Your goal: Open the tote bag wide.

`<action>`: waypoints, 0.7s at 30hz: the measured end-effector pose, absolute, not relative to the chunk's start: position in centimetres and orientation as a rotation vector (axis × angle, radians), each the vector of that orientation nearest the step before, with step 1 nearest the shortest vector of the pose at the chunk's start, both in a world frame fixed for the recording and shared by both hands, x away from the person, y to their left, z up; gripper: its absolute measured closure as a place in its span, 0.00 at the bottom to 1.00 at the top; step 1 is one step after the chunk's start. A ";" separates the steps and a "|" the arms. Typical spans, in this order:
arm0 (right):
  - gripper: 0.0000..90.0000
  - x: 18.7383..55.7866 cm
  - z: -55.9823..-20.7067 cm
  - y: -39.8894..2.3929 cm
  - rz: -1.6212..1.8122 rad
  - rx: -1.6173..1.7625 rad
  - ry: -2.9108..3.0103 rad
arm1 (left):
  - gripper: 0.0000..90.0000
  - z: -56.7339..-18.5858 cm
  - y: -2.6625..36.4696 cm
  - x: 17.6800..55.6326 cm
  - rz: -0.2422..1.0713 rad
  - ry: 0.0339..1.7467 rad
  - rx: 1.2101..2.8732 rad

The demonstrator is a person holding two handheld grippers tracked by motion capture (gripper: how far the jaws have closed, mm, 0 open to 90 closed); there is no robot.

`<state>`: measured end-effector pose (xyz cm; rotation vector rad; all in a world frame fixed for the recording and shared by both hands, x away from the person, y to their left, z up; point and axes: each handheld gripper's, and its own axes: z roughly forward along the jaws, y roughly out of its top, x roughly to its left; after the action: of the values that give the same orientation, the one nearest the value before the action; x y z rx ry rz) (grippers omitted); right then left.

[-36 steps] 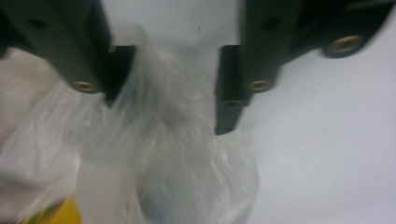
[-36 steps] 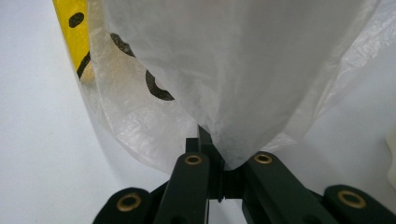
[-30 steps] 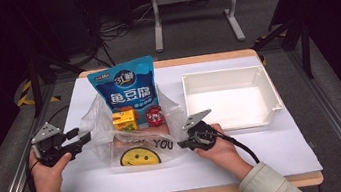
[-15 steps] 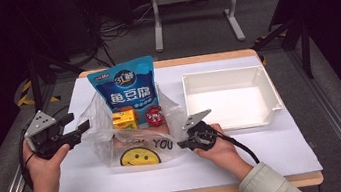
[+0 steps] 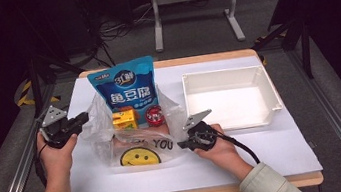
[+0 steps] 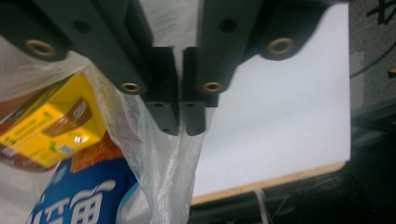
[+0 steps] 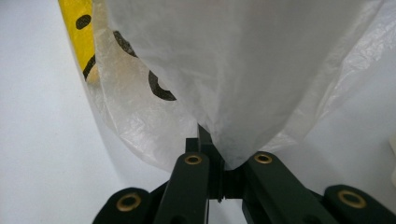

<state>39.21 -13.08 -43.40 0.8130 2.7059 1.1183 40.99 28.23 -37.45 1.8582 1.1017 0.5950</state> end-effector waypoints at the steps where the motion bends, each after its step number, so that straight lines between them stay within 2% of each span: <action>1: 0.99 39.2 -43.4 -13.1 1.119 0.810 2.704 | 0.99 -37.7 28.2 41.0 0.593 1.102 1.873; 21: 0.99 39.0 -43.2 -13.0 1.114 0.797 2.699 | 1.00 -42.3 27.5 42.1 0.509 1.196 2.086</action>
<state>39.00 -13.03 -43.22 0.7967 2.6992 1.1135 42.13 27.50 -42.28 2.0863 1.1962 0.5091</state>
